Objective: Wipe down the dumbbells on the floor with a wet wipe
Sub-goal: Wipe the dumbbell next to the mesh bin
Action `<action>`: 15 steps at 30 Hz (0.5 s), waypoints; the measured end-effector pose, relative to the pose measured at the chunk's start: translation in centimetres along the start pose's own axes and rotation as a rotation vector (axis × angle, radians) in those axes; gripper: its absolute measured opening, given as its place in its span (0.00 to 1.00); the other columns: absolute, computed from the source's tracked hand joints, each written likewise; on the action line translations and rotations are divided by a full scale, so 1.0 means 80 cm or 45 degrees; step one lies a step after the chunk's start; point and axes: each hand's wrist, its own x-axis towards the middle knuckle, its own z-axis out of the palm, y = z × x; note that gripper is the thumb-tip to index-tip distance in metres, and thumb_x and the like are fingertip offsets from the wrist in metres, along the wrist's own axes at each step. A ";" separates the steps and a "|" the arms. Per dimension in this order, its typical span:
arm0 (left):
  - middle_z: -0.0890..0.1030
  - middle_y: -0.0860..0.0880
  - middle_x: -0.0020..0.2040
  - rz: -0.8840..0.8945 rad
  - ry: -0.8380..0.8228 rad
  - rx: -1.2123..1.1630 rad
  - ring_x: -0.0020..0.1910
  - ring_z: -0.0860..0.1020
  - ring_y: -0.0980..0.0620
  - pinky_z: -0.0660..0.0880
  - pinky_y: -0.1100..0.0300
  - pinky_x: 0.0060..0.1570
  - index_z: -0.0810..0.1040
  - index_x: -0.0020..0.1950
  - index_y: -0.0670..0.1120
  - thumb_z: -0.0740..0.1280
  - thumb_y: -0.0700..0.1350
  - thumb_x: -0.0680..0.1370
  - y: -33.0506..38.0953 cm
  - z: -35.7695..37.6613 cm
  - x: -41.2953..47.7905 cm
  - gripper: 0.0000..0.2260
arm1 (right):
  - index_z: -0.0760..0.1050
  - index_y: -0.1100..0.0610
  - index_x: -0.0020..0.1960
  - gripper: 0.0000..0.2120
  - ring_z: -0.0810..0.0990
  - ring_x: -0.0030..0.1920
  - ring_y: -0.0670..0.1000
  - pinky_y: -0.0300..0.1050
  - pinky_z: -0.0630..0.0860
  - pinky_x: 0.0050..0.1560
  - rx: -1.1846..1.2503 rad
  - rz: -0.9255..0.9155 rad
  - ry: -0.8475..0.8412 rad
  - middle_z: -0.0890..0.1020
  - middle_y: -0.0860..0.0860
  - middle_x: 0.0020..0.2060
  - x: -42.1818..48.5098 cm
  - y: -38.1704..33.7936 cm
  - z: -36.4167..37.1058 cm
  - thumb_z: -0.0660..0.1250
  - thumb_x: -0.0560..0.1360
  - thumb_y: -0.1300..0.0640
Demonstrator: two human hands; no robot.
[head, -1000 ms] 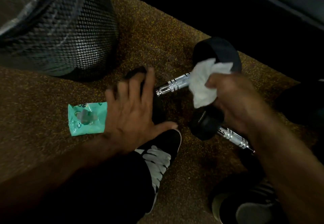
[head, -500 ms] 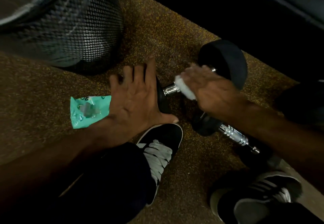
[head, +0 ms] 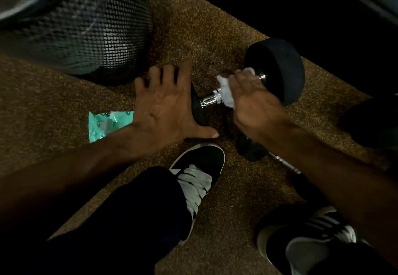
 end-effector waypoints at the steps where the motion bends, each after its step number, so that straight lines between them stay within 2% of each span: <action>1: 0.71 0.40 0.67 0.003 0.003 -0.006 0.64 0.69 0.38 0.67 0.40 0.59 0.52 0.79 0.47 0.62 0.84 0.49 -0.001 0.001 0.000 0.68 | 0.63 0.67 0.74 0.28 0.63 0.74 0.64 0.56 0.54 0.76 0.048 -0.084 0.013 0.67 0.66 0.72 0.001 -0.012 0.004 0.53 0.75 0.62; 3: 0.72 0.40 0.67 0.011 0.046 -0.012 0.62 0.70 0.38 0.68 0.41 0.57 0.54 0.79 0.46 0.60 0.84 0.50 -0.003 0.004 -0.001 0.67 | 0.66 0.66 0.72 0.28 0.67 0.72 0.62 0.56 0.57 0.74 0.078 -0.336 0.043 0.70 0.64 0.70 -0.003 -0.023 0.012 0.50 0.74 0.58; 5: 0.72 0.40 0.67 0.023 0.057 -0.024 0.63 0.70 0.38 0.68 0.41 0.58 0.54 0.79 0.47 0.60 0.84 0.50 -0.004 0.005 0.000 0.66 | 0.62 0.65 0.74 0.30 0.65 0.74 0.62 0.55 0.55 0.75 -0.033 -0.451 0.013 0.67 0.63 0.72 -0.004 -0.009 0.019 0.46 0.75 0.58; 7: 0.70 0.40 0.69 0.024 0.036 -0.048 0.65 0.69 0.37 0.67 0.40 0.60 0.52 0.80 0.48 0.62 0.84 0.50 -0.005 0.005 0.001 0.66 | 0.59 0.66 0.76 0.30 0.62 0.75 0.63 0.56 0.55 0.76 -0.055 -0.278 0.012 0.65 0.65 0.73 -0.001 0.009 0.011 0.45 0.75 0.59; 9: 0.70 0.40 0.69 0.018 0.045 -0.062 0.66 0.68 0.37 0.66 0.39 0.61 0.51 0.80 0.49 0.63 0.83 0.50 -0.004 0.004 0.002 0.67 | 0.61 0.67 0.74 0.29 0.63 0.74 0.64 0.55 0.55 0.75 -0.021 -0.056 0.010 0.67 0.66 0.72 0.006 0.011 -0.002 0.52 0.75 0.60; 11: 0.71 0.39 0.69 0.021 0.058 -0.066 0.65 0.68 0.37 0.66 0.39 0.61 0.50 0.80 0.50 0.63 0.83 0.49 -0.003 0.005 0.001 0.67 | 0.72 0.66 0.65 0.24 0.73 0.66 0.64 0.53 0.62 0.70 0.045 -0.101 0.035 0.77 0.65 0.61 0.015 -0.011 -0.006 0.57 0.72 0.60; 13: 0.72 0.39 0.67 0.029 0.085 -0.071 0.64 0.70 0.37 0.67 0.40 0.59 0.51 0.80 0.49 0.63 0.82 0.49 -0.002 0.007 -0.003 0.66 | 0.78 0.65 0.50 0.15 0.80 0.52 0.63 0.51 0.69 0.64 0.126 -0.346 0.060 0.81 0.62 0.46 0.021 -0.031 -0.004 0.57 0.71 0.60; 14: 0.72 0.39 0.67 0.035 0.103 -0.073 0.63 0.70 0.37 0.67 0.40 0.58 0.52 0.80 0.49 0.63 0.82 0.50 -0.001 0.007 -0.005 0.66 | 0.78 0.65 0.49 0.15 0.80 0.50 0.62 0.52 0.70 0.65 0.124 -0.476 0.067 0.81 0.61 0.44 0.020 -0.032 -0.001 0.57 0.72 0.59; 15: 0.72 0.39 0.66 0.039 0.115 -0.071 0.62 0.70 0.37 0.67 0.40 0.58 0.52 0.80 0.49 0.63 0.82 0.50 0.000 0.008 -0.007 0.66 | 0.78 0.65 0.51 0.15 0.80 0.51 0.61 0.53 0.69 0.67 0.096 -0.531 -0.001 0.81 0.61 0.46 0.019 -0.025 -0.003 0.56 0.74 0.58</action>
